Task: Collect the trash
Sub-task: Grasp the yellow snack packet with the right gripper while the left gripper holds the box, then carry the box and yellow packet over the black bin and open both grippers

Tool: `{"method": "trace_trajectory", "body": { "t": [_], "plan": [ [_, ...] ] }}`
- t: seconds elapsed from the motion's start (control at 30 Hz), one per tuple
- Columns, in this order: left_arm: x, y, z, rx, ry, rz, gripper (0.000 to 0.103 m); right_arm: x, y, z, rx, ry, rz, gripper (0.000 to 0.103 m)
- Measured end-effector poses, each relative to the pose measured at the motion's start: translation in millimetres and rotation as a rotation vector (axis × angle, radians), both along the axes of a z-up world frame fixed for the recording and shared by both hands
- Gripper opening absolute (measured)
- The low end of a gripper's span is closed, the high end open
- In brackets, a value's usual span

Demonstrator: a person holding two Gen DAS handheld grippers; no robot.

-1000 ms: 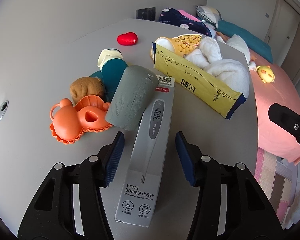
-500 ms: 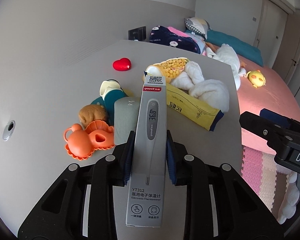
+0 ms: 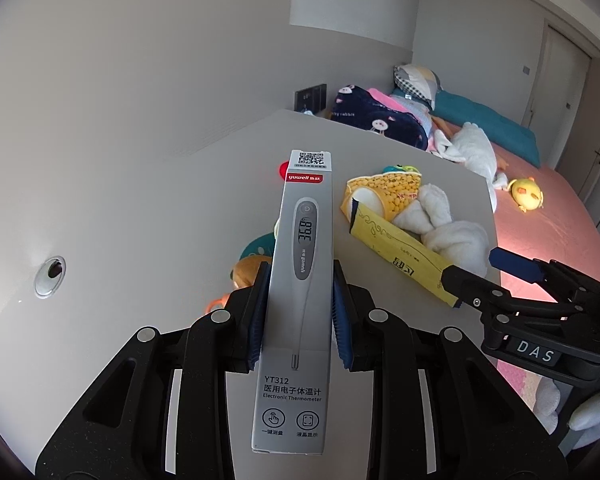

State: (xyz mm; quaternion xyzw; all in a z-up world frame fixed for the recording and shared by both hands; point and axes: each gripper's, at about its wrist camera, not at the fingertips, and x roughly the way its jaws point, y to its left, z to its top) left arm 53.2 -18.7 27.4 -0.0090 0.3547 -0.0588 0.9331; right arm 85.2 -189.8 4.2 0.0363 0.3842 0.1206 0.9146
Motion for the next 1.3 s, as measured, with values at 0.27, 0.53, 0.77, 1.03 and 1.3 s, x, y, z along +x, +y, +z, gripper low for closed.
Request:
{"method": "trace_trajectory", "body": {
  "t": [0.27,0.53,0.77,1.03,1.3],
  "plan": [
    [7,22,-5,-0.019,0.027,0.046,0.028,31,18,-20,-0.019,0.039,0.052,0.070],
    [8,21,-8,-0.025,0.043,0.050,0.028,47,24,-45,-0.030,0.098,0.062,0.053],
    [12,20,-9,-0.033,0.050,0.038,0.028,39,26,-44,-0.024,0.124,0.061,0.028],
    [12,15,-6,-0.030,0.039,0.015,0.028,17,15,-33,0.049,0.149,0.036,0.021],
    [4,5,-1,-0.037,0.030,-0.025,0.028,-15,-4,-3,0.071,0.085,0.013,0.021]
  ]
}}
